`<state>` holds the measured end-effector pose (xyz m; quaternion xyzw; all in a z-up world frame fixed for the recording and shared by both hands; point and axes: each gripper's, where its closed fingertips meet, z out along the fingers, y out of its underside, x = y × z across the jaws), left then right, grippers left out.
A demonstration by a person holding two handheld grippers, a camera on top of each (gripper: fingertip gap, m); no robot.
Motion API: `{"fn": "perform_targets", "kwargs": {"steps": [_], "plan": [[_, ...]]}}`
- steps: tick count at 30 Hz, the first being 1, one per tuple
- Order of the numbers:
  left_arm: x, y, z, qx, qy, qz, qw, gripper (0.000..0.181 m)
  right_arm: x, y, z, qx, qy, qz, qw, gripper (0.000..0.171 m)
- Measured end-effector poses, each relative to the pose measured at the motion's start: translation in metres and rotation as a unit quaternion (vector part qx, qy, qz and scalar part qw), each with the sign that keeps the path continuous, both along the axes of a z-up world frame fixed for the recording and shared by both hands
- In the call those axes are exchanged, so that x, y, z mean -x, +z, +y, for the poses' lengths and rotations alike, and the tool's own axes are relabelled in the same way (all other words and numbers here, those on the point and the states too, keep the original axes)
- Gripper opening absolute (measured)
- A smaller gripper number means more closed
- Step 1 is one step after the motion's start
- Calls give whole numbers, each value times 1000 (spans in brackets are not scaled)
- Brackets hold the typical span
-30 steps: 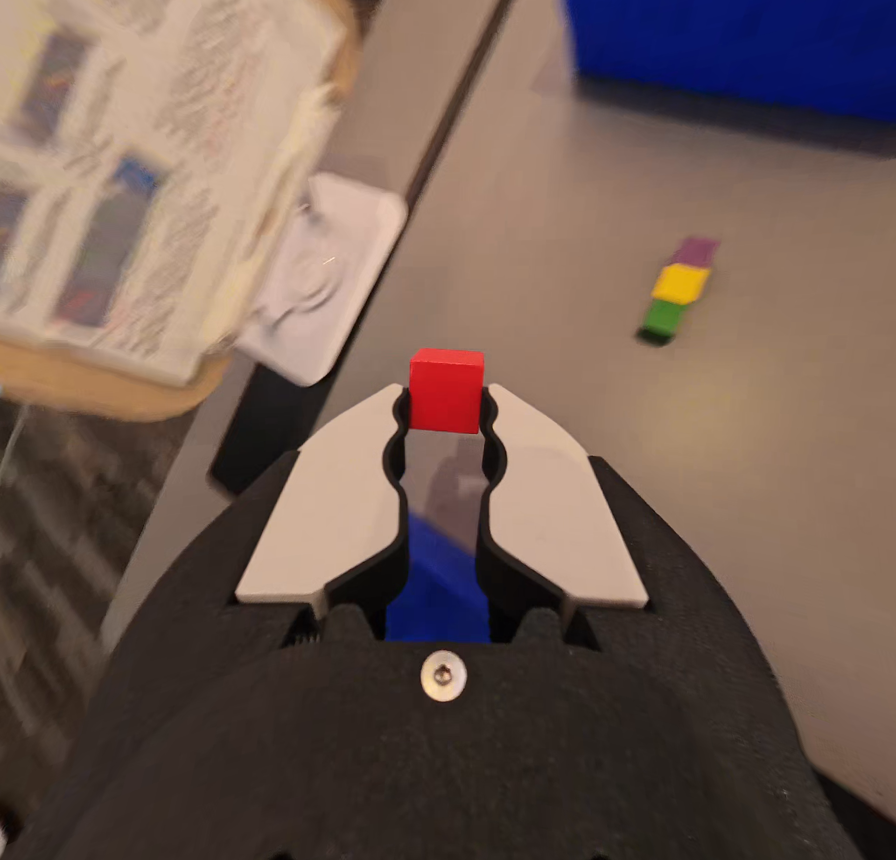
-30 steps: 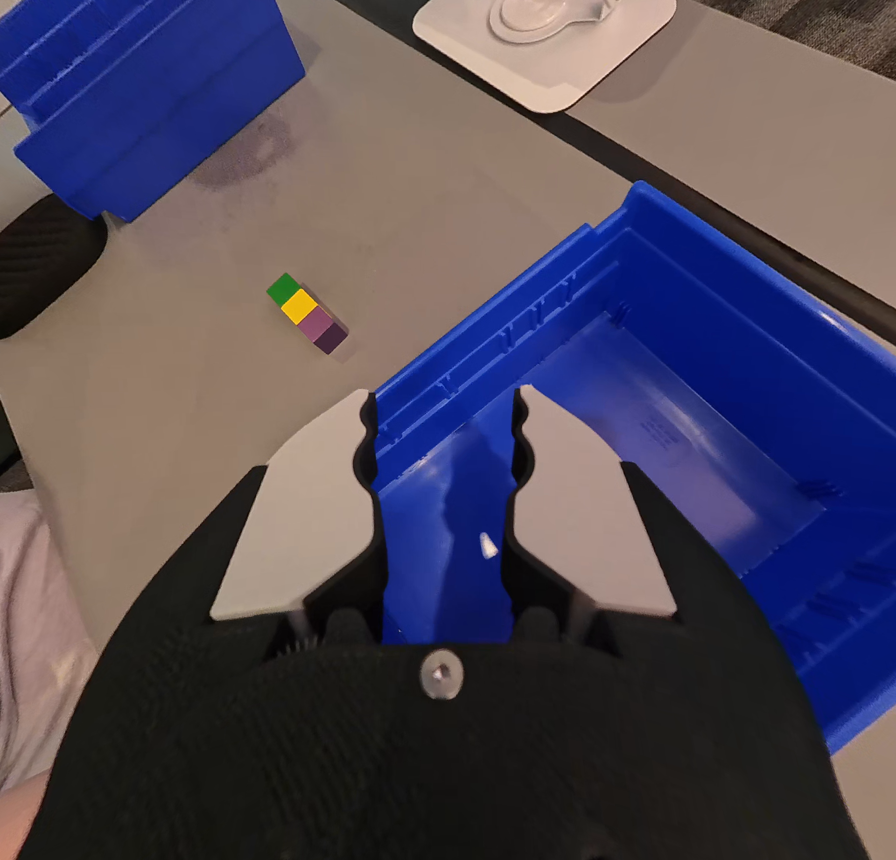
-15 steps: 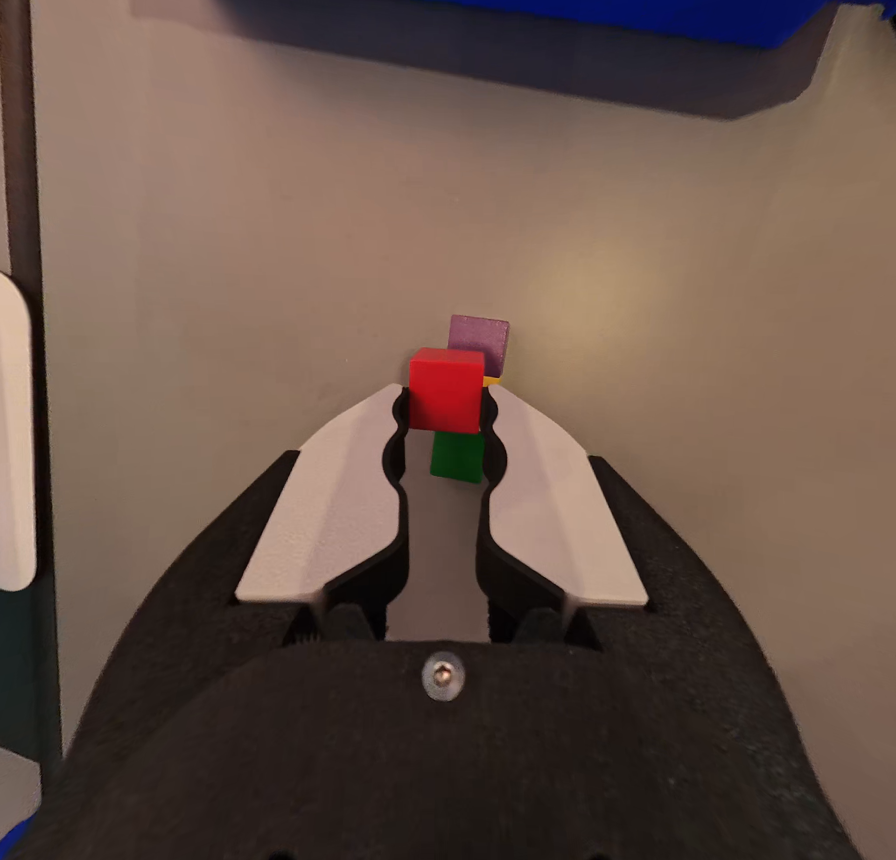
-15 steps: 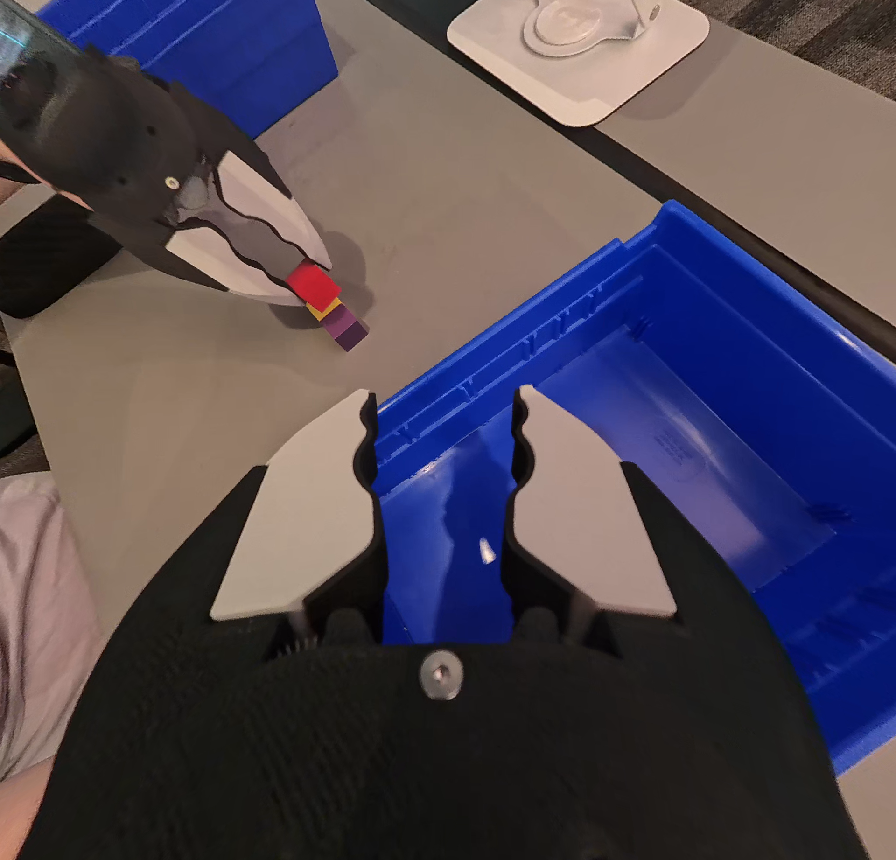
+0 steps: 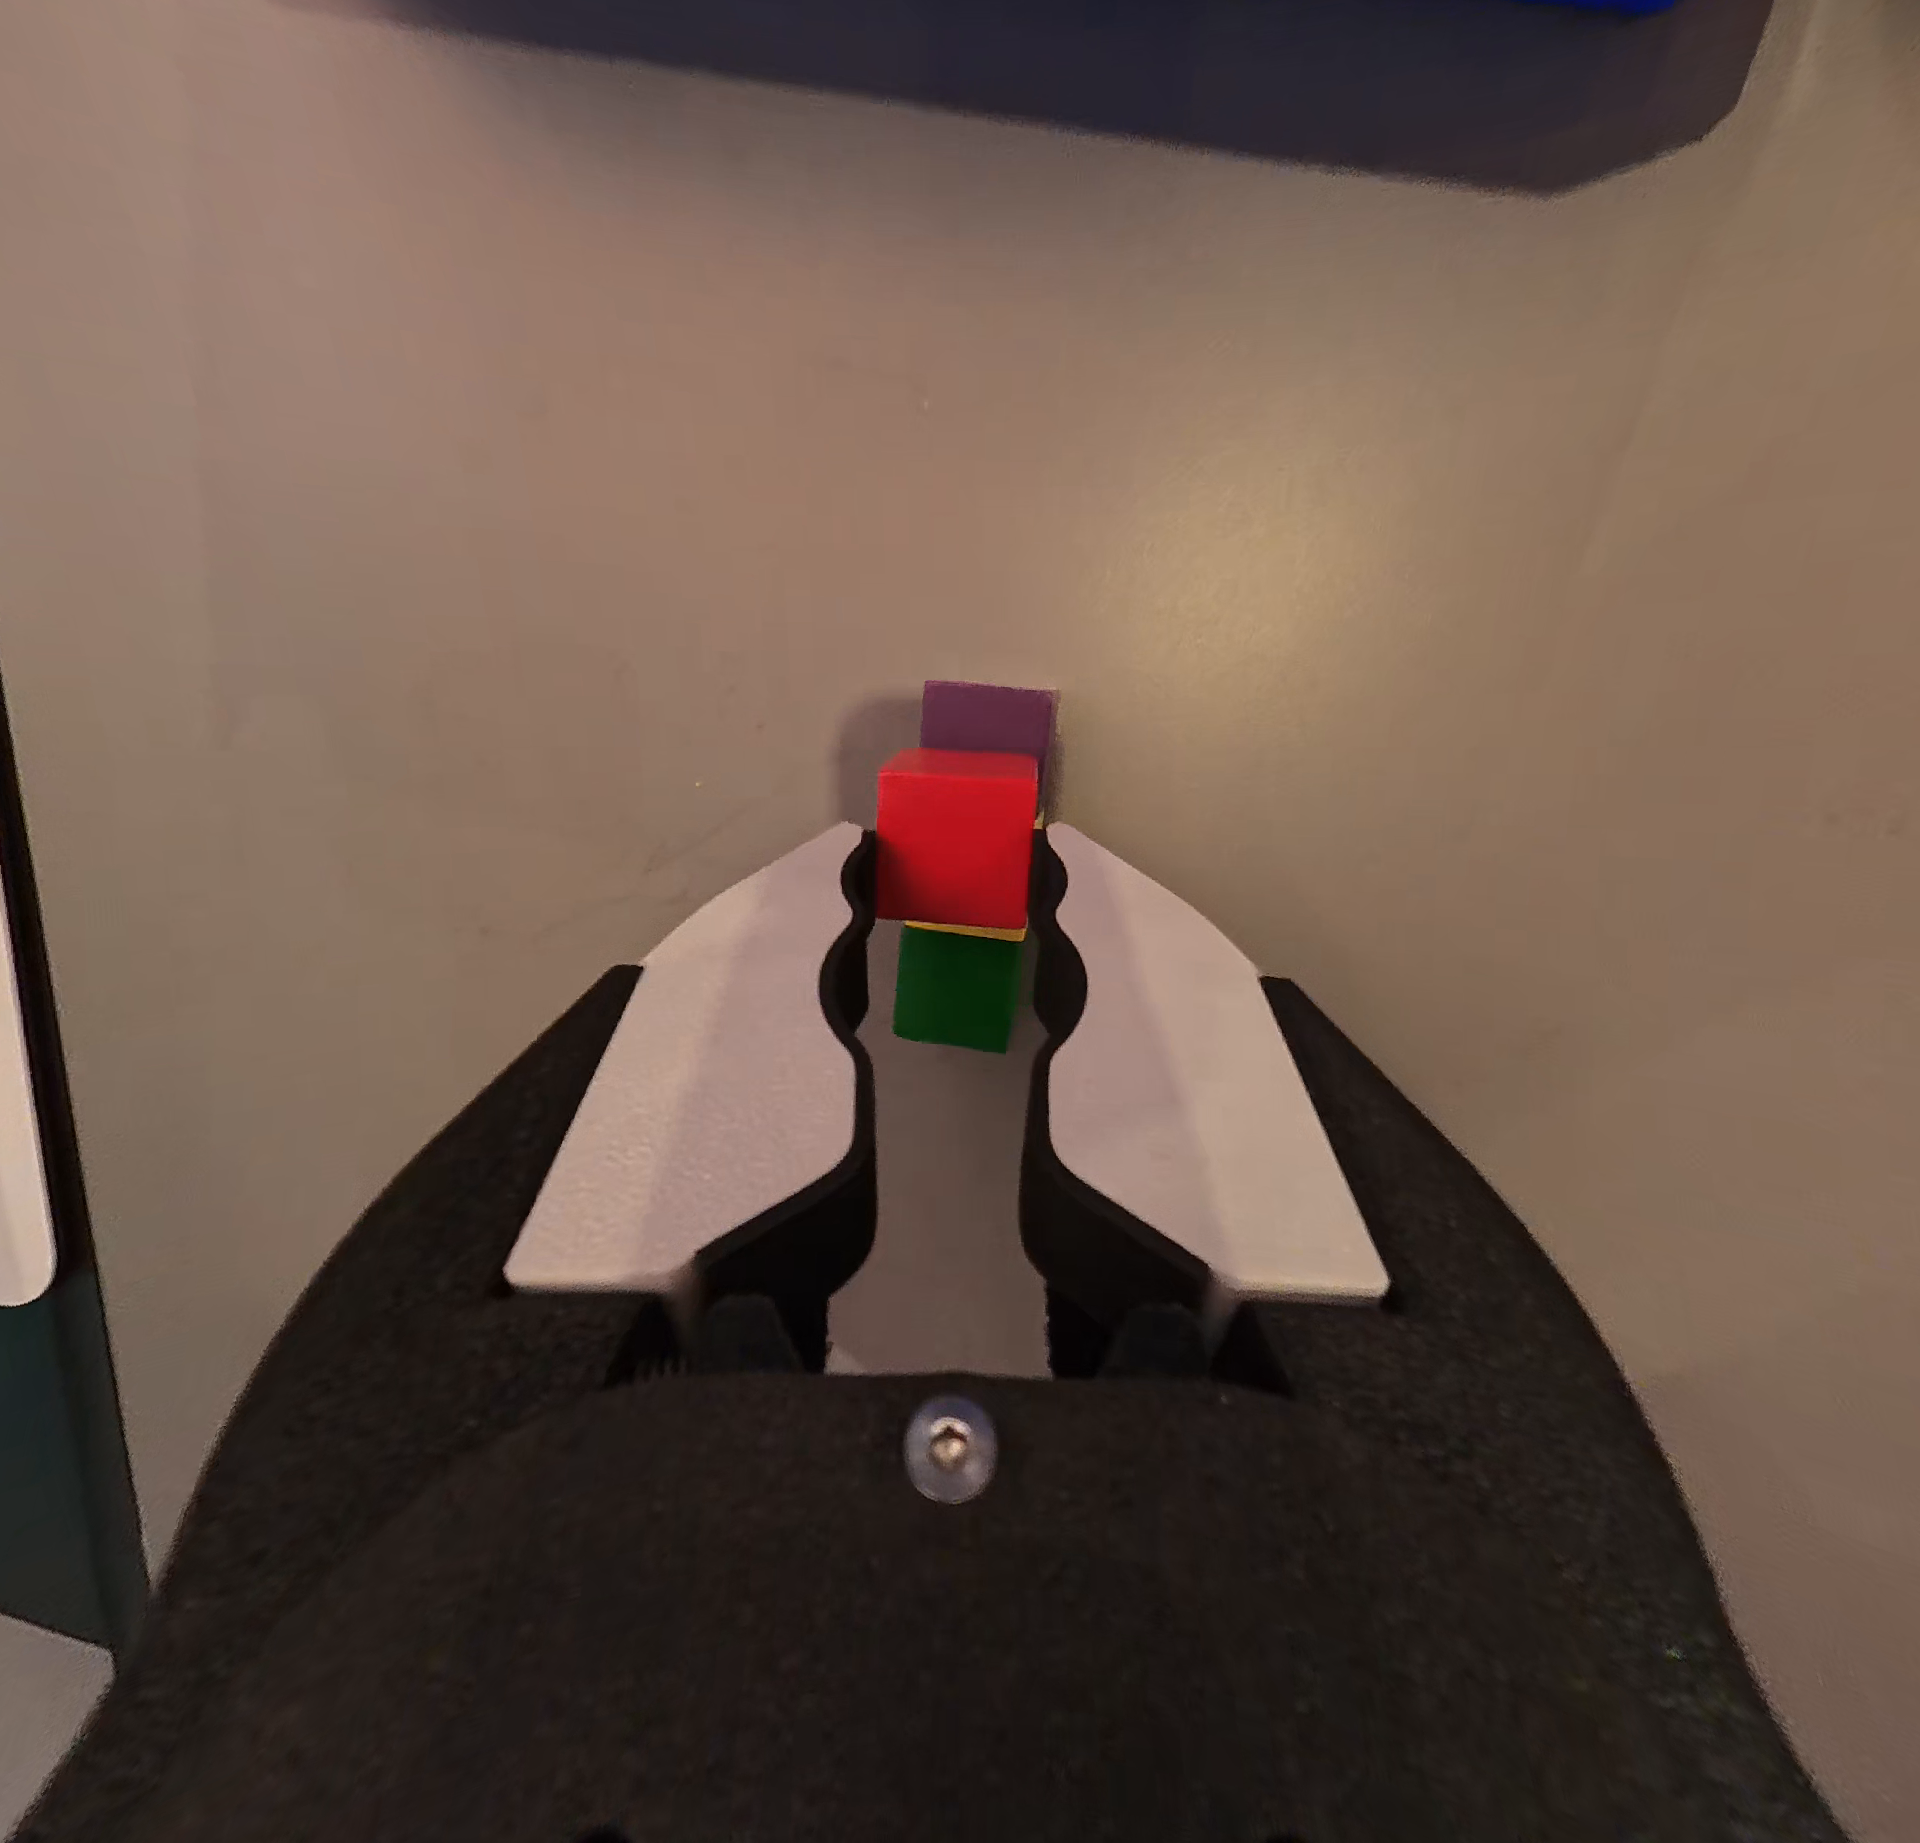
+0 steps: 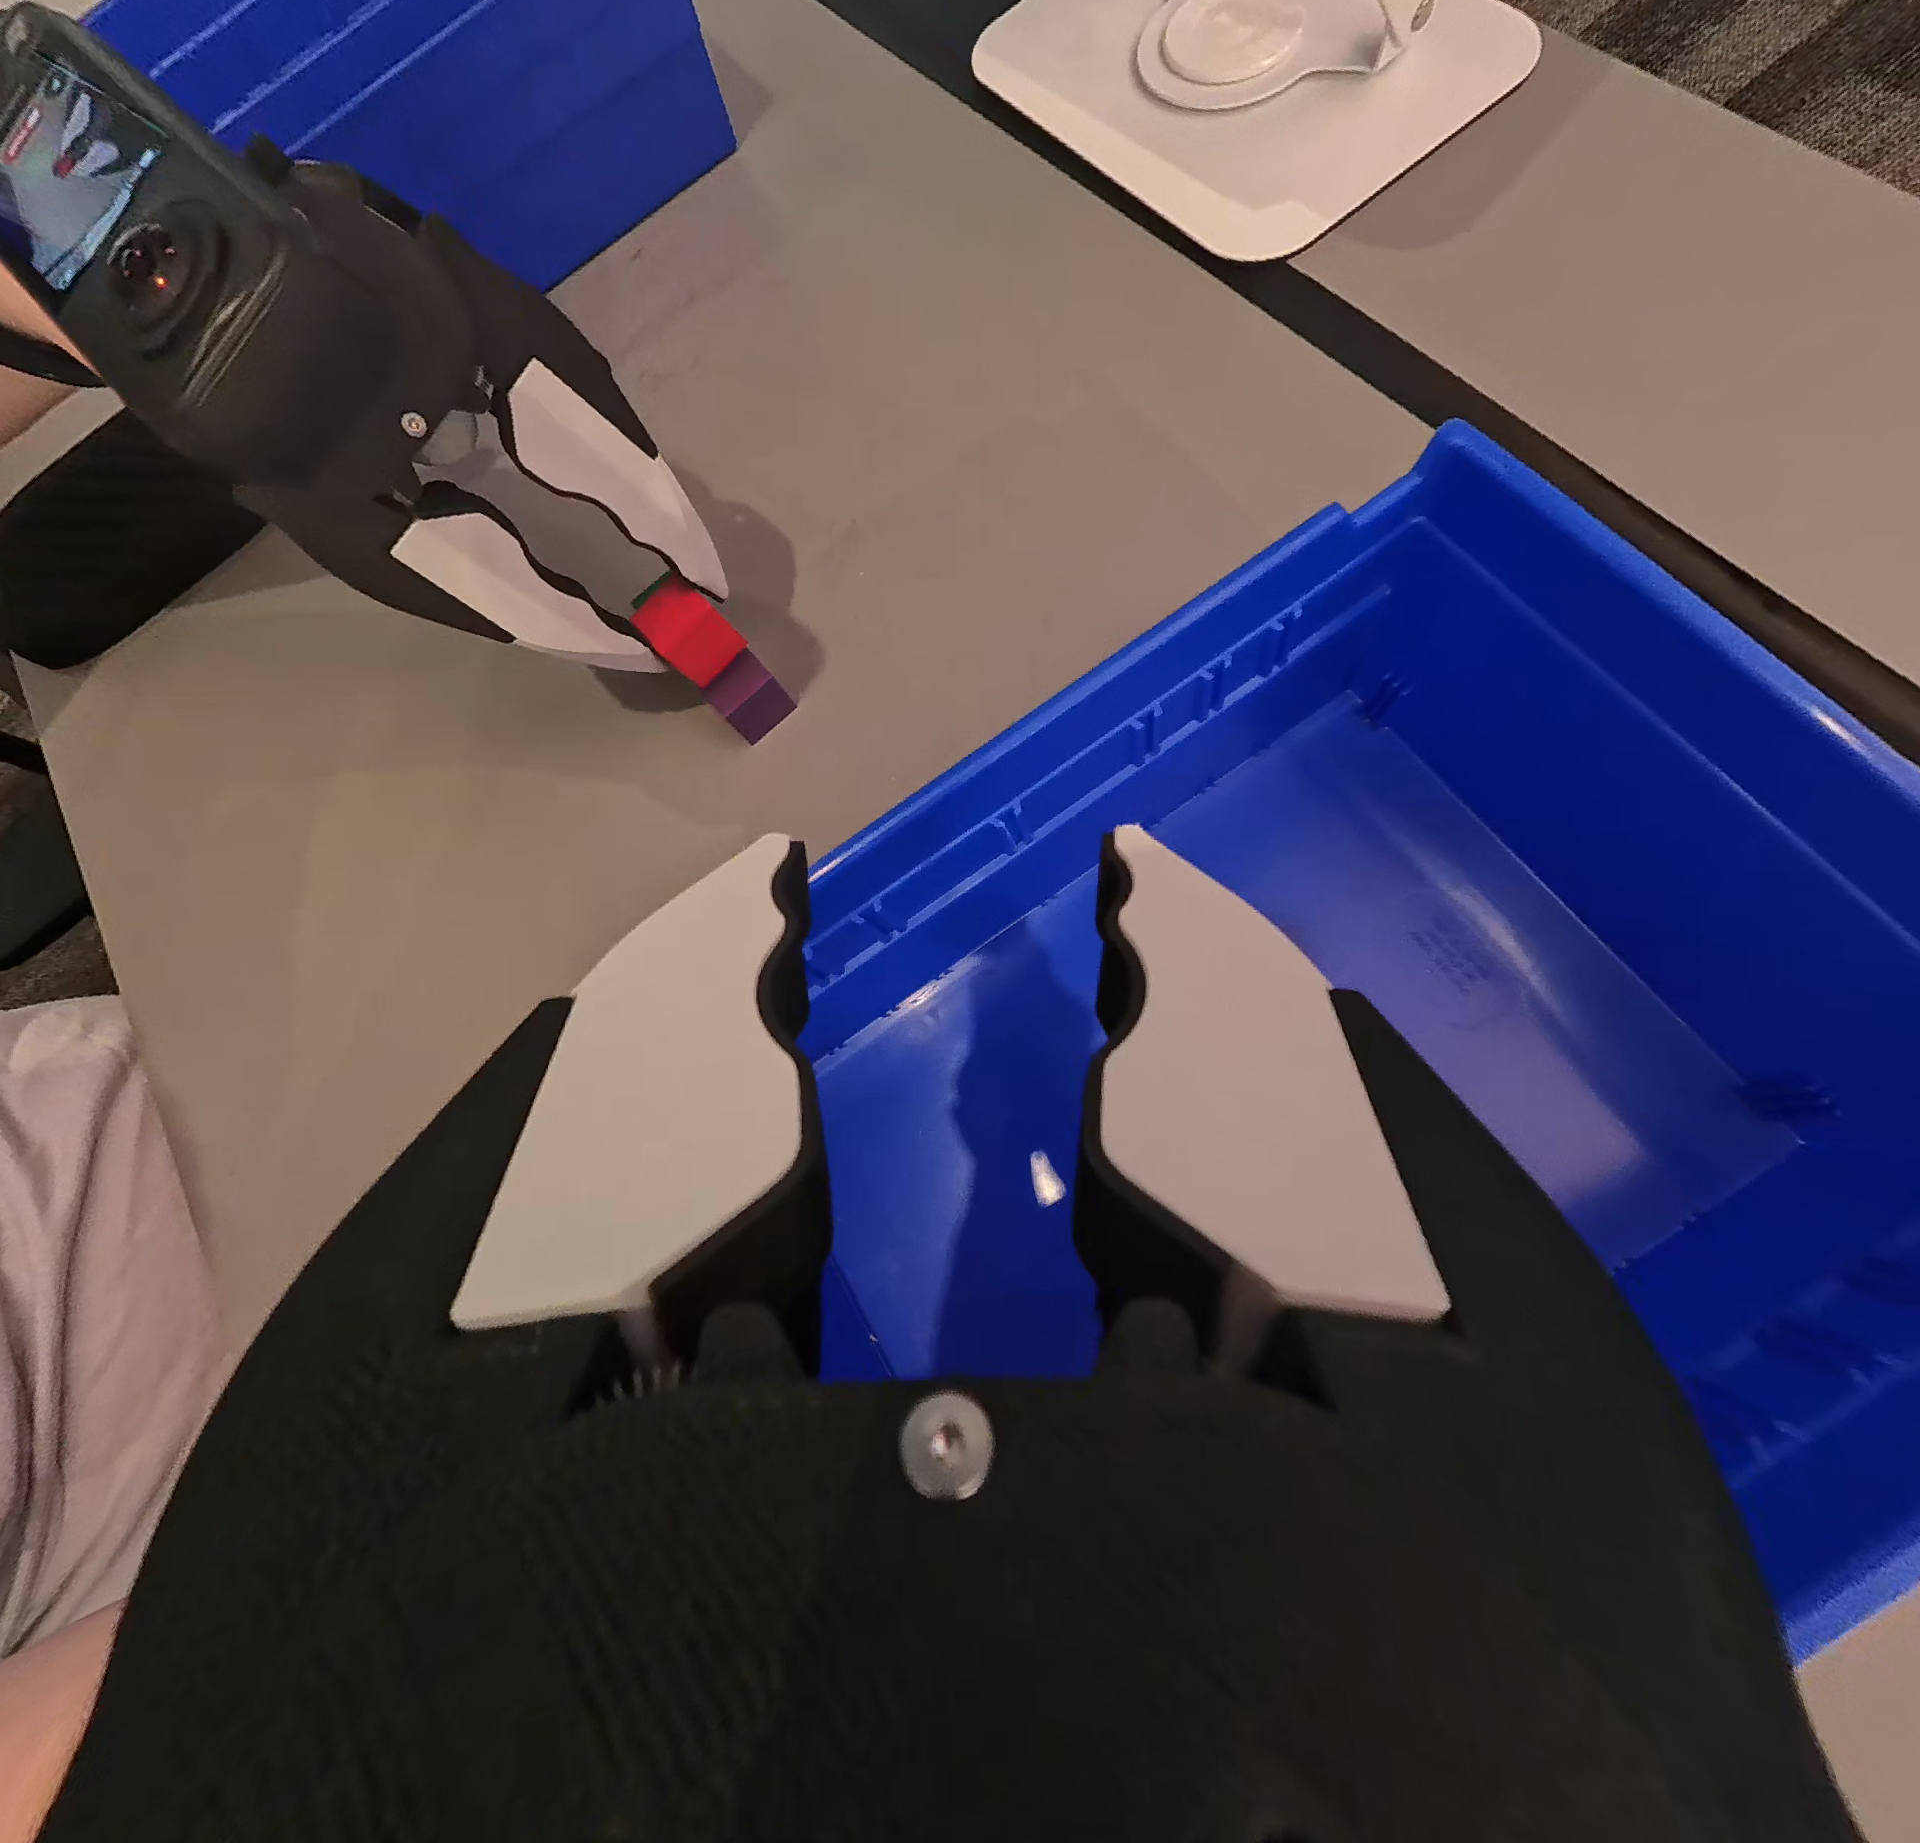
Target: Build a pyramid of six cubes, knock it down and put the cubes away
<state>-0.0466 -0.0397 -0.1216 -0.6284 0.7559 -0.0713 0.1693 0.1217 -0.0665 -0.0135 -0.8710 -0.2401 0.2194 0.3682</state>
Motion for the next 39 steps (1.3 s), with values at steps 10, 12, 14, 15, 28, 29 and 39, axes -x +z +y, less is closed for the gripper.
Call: {"fn": "perform_targets", "kwargs": {"steps": [10,12,14,15,28,29,39], "plan": [[-1,-5,-1,10,-6,12,1000,28,2,-3,0,6,6,-2,1000,55],[-2,-5,3,1,0,17,1000,45,2,-4,0,9,6,-3,1000,55],[-1,0,8,-13,1,14,1000,48,2,-4,0,10,6,-2,1000,55],[-2,6,6,-8,1,7,1000,45,2,-4,0,9,7,-2,1000,55],[141,236,123,-196,209,-295,911,48,0,3,-2,-5,7,20,1000,55],[168,232,139,-188,234,-283,911,49,0,4,-3,-6,8,20,1000,55],[336,48,199,-85,295,50,950,51,5,-8,-2,17,15,0,1000,55]]}}
